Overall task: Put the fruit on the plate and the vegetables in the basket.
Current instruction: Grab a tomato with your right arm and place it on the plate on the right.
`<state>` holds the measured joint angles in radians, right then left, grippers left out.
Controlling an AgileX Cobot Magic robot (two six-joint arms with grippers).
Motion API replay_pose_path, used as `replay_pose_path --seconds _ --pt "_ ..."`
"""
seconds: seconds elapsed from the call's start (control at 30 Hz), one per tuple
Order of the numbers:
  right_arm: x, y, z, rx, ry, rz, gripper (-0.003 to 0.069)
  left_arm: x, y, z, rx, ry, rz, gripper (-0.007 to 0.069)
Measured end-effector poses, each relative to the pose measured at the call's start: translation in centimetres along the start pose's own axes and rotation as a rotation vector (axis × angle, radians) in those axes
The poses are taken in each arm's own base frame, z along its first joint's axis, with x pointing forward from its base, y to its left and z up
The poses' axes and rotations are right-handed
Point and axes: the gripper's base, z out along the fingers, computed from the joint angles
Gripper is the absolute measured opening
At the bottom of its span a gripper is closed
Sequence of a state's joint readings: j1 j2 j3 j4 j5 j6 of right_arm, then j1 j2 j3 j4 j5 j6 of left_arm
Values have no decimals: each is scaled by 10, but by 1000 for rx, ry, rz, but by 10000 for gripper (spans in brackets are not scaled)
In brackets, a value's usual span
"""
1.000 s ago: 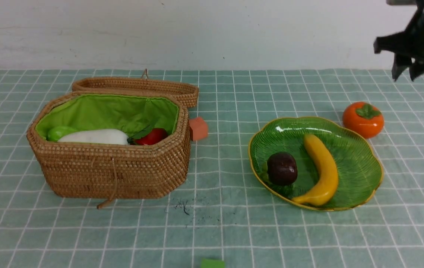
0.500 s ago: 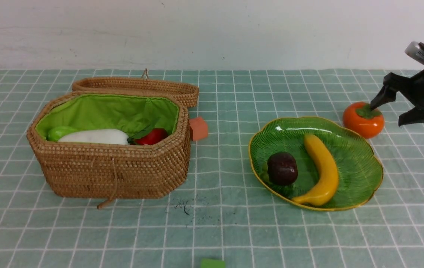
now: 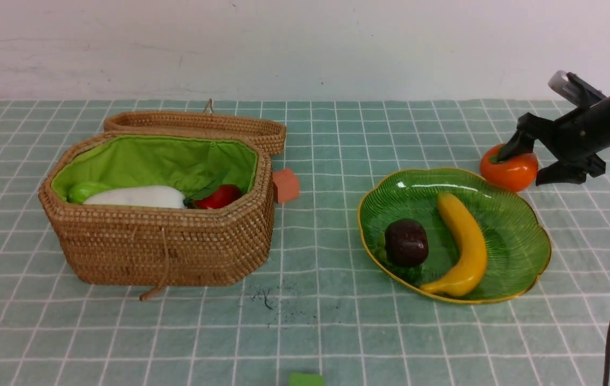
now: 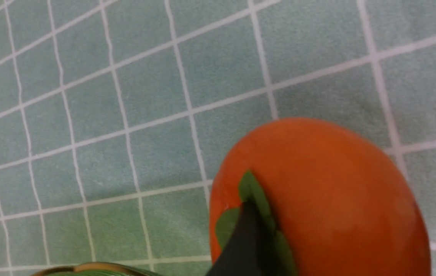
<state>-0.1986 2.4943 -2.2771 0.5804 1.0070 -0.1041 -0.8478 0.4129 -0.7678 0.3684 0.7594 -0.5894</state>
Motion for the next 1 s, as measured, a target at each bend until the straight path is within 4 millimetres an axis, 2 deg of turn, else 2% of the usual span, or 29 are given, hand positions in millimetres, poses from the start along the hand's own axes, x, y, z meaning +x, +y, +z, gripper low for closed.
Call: replay_pose_path --seconds 0.17,0.3,0.5,0.6,0.7,0.8,0.83,0.9,1.0 --pt "1 7 7 -6 -12 -11 615 0 0 0 -1 -1 1 -13" --pt "2 14 12 -12 -29 -19 526 0 0 0 -1 -2 2 -13" --pt "1 15 12 -9 -48 -23 521 0 0 0 -1 -2 2 -13" --pt "-2 14 3 13 -49 -42 521 0 0 0 -2 -2 3 -13" --pt "-9 19 -35 53 -53 -86 521 0 0 0 -2 -4 4 -13" --pt "-9 35 -78 71 -22 -145 521 0 0 0 -3 -4 5 -13" --pt "-8 37 -81 72 -18 -151 521 0 0 0 -3 -4 5 -13" --pt "-4 58 -113 59 2 -207 521 0 0 0 -3 -5 6 -13" --pt "0 83 -136 37 -25 -248 521 0 0 0 -3 -5 4 -13"
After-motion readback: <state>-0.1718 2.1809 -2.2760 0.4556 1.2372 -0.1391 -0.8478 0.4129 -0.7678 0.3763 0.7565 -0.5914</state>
